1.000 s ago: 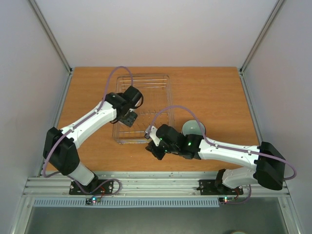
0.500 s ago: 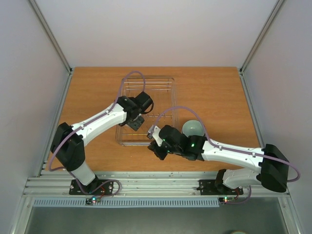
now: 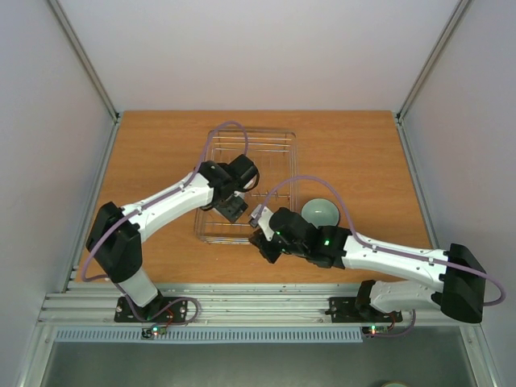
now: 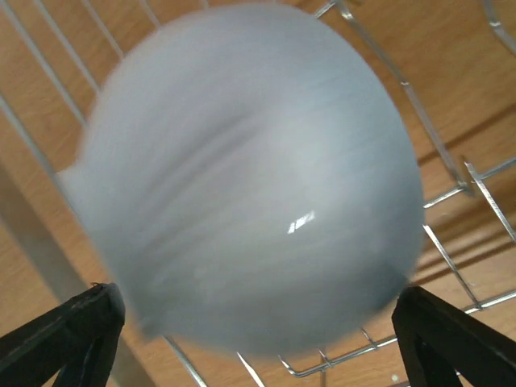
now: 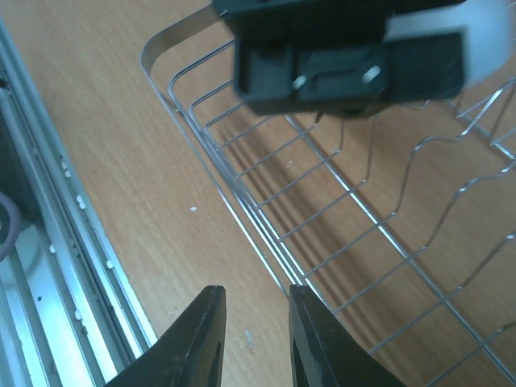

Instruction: Load the bowls into the dish rack

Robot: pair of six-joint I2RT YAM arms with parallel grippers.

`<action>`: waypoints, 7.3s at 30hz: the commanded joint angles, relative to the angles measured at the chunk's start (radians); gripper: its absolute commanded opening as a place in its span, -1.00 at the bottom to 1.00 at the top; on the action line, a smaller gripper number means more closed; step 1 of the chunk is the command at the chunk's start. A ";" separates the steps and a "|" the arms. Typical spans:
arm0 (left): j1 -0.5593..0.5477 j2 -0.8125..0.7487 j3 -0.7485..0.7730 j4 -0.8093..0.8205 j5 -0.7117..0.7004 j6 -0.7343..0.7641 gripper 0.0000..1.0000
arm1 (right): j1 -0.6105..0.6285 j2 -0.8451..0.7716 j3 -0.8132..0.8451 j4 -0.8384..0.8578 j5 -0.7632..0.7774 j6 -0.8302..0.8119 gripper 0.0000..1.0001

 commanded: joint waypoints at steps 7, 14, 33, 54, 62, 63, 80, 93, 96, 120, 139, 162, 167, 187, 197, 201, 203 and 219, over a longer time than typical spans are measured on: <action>-0.013 0.013 -0.013 0.027 0.122 0.006 0.99 | 0.000 -0.102 -0.021 -0.025 0.156 0.011 -0.49; -0.014 -0.007 0.048 0.029 0.102 0.011 0.99 | -0.001 -0.132 0.045 -0.156 0.408 0.097 -0.47; 0.067 -0.157 0.086 0.190 0.370 -0.031 0.81 | -0.408 -0.261 0.172 -0.909 0.534 0.694 -0.67; 0.076 -0.170 0.032 0.226 0.418 -0.059 0.82 | -0.486 -0.118 0.105 -0.698 0.336 0.569 -0.81; 0.082 -0.165 0.027 0.230 0.430 -0.068 0.82 | -0.500 -0.097 0.082 -0.690 0.351 0.574 -0.81; 0.082 -0.164 0.026 0.231 0.431 -0.067 0.82 | -0.500 -0.098 0.080 -0.692 0.353 0.575 -0.81; 0.094 -0.160 0.005 0.246 0.442 -0.075 0.82 | -0.500 -0.129 0.087 -0.741 0.395 0.582 -0.80; 0.102 -0.160 -0.007 0.253 0.448 -0.079 0.82 | -0.501 -0.082 0.068 -0.700 0.383 0.575 -0.80; 0.105 -0.159 -0.006 0.254 0.450 -0.080 0.82 | -0.500 -0.078 0.068 -0.694 0.382 0.574 -0.79; 0.109 -0.127 -0.015 0.275 0.470 -0.092 0.82 | -0.455 -0.102 0.122 -0.638 0.287 0.461 -0.64; 0.109 -0.120 -0.027 0.284 0.475 -0.093 0.82 | -0.287 0.017 0.167 -0.554 0.263 0.385 -0.63; -0.130 0.140 0.324 0.245 0.376 0.010 0.72 | -0.219 -0.276 0.122 -0.724 0.556 0.541 -0.53; -0.226 0.196 0.348 0.262 0.330 0.126 0.72 | -0.218 -0.307 0.105 -0.716 0.566 0.547 -0.54; -0.286 0.363 0.481 0.265 0.287 0.202 0.45 | -0.219 -0.299 0.088 -0.731 0.594 0.571 -0.55; -0.286 0.408 0.500 0.263 0.277 0.209 0.32 | -0.219 -0.309 0.085 -0.755 0.607 0.578 -0.54; -0.286 0.415 0.503 0.254 0.277 0.208 0.09 | -0.218 -0.313 0.086 -0.757 0.612 0.575 -0.55; -0.286 0.418 0.503 0.252 0.277 0.206 -0.06 | -0.218 -0.309 0.085 -0.757 0.611 0.576 -0.55; -0.286 0.437 0.489 0.244 0.272 0.194 -0.14 | -0.218 -0.289 0.083 -0.743 0.602 0.566 -0.54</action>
